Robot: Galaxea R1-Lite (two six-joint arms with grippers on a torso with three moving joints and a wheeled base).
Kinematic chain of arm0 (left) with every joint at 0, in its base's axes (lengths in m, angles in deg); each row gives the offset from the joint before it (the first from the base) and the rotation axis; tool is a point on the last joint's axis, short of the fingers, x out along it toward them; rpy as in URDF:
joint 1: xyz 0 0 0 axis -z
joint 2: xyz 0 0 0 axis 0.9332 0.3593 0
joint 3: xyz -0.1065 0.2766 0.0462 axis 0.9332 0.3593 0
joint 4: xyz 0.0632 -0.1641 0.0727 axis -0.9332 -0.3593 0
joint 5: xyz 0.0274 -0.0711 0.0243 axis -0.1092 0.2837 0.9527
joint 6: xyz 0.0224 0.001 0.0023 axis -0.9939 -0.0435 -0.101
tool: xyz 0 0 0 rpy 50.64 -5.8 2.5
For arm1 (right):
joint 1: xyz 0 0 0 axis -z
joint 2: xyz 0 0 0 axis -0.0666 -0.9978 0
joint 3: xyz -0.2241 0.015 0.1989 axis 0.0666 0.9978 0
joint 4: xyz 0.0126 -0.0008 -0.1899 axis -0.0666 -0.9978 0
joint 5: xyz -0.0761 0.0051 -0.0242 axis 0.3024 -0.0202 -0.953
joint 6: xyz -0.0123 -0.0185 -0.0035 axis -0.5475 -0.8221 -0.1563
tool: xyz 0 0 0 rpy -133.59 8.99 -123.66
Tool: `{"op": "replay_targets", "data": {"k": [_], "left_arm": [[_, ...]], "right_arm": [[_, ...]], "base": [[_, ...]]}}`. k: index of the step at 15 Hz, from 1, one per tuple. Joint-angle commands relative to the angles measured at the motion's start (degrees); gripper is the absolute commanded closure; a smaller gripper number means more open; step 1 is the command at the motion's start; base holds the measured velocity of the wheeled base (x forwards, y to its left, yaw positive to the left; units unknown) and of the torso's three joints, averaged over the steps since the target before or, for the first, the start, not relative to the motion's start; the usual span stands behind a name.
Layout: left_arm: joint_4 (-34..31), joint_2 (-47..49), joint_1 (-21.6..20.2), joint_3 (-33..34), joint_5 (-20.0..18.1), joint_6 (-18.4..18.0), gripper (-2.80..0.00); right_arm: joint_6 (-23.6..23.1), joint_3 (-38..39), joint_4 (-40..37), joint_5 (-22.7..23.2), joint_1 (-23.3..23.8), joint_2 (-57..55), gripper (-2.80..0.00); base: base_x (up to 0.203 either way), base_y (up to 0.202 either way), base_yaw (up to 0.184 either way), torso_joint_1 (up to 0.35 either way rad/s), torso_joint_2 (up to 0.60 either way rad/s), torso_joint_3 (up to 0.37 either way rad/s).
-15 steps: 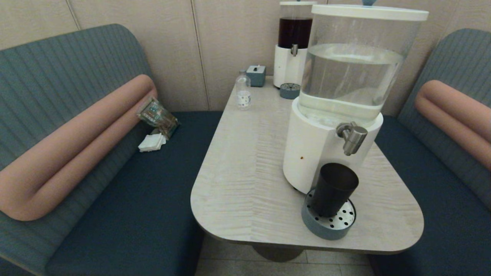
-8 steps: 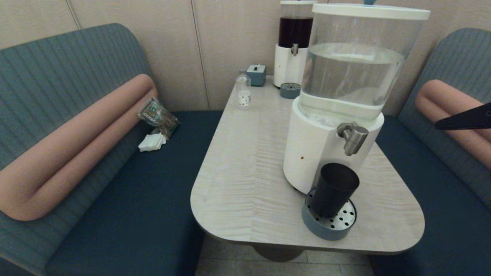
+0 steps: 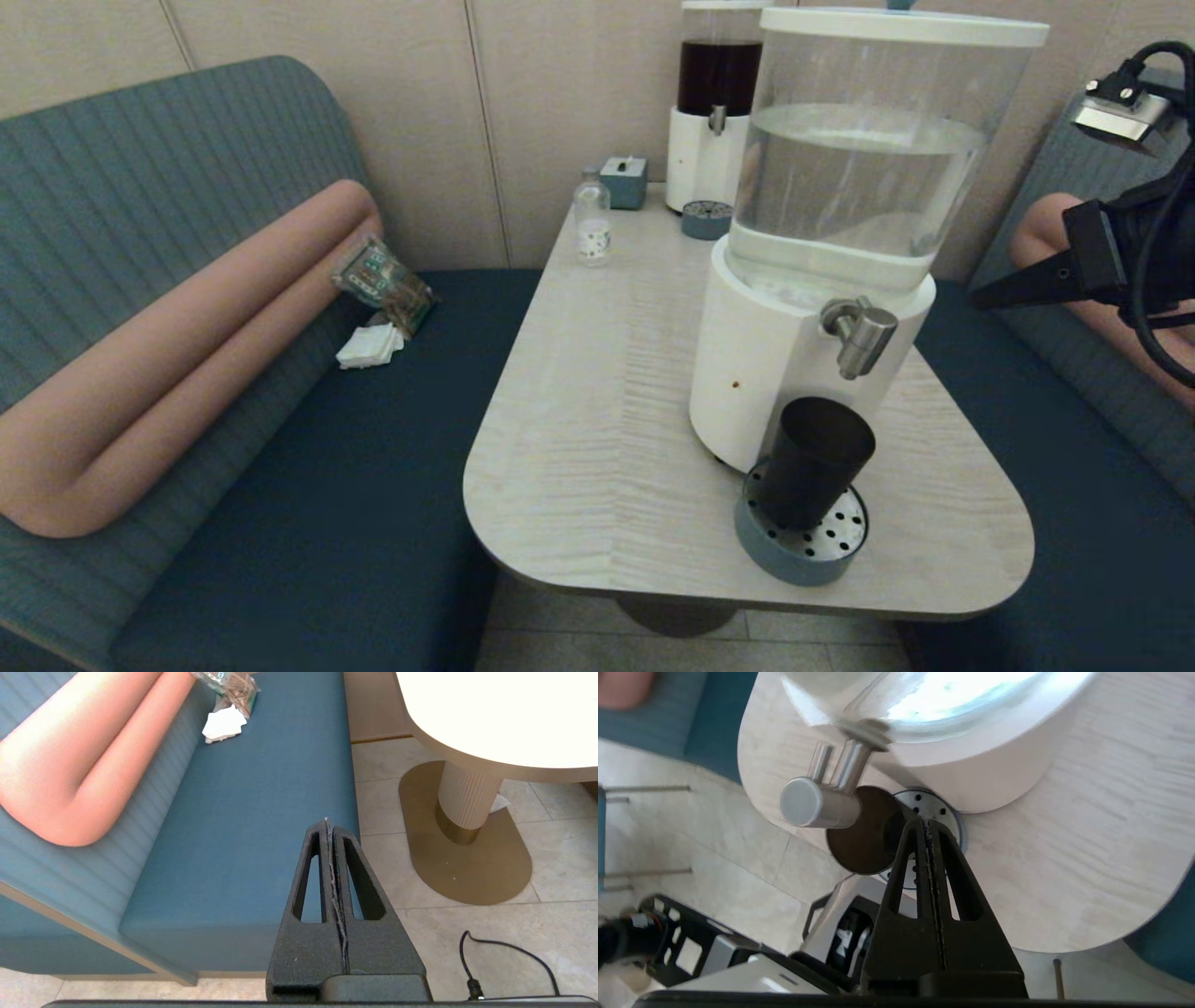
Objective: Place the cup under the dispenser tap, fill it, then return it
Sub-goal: Turn on the faucet
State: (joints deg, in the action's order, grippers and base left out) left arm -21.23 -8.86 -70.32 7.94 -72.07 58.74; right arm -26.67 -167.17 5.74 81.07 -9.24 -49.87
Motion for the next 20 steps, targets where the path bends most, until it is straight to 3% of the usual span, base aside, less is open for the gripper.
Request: {"op": "replay_targets", "data": {"k": [1, 6, 11, 20], "left_arm": [[-0.02, 0.09, -0.03, 0.0, -0.02, -0.05, 0.0], [-0.02, 0.09, -0.03, 0.0, -0.02, -0.05, 0.0], [-0.02, 0.09, -0.03, 0.0, -0.02, -0.05, 0.0], [-0.02, 0.09, -0.03, 0.0, -0.02, -0.05, 0.0]], "right_arm": [[-0.16, 0.14, -0.25, 0.05, -1.32, -0.04, 0.0], [-2.84, 0.31, 0.02, -0.62, -4.75, 0.22, 0.0], [-8.01, 1.84, 1.19, -7.29, -7.73, -0.21, 0.0], [-7.84, 2.47, 8.24, -7.97, -8.13, -2.13, 0.0]], "base": [[0.0, 0.0, 0.0, 0.0, 0.0, 0.0], [0.0, 0.0, 0.0, 0.0, 0.0, 0.0], [0.0, 0.0, 0.0, 0.0, 0.0, 0.0], [0.0, 0.0, 0.0, 0.0, 0.0, 0.0]]}}
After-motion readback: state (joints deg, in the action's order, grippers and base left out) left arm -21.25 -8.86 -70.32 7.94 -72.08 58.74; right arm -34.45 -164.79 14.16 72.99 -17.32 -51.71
